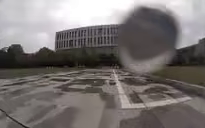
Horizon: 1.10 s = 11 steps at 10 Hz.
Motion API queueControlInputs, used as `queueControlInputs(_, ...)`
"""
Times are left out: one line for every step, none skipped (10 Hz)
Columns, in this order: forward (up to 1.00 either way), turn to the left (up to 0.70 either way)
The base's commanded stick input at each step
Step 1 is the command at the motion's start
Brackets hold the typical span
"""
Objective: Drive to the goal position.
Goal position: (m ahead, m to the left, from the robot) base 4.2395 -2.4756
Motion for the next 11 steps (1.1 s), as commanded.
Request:
queueControlInputs(0.70, 0.00)
queueControlInputs(0.70, 0.00)
queueControlInputs(0.70, 0.00)
queueControlInputs(0.70, 0.00)
queueControlInputs(0.70, 0.00)
queueControlInputs(0.70, 0.00)
queueControlInputs(0.70, 0.00)
queueControlInputs(0.70, 0.00)
queueControlInputs(0.70, 0.00)
queueControlInputs(0.70, 0.00)
queueControlInputs(0.70, 0.00)
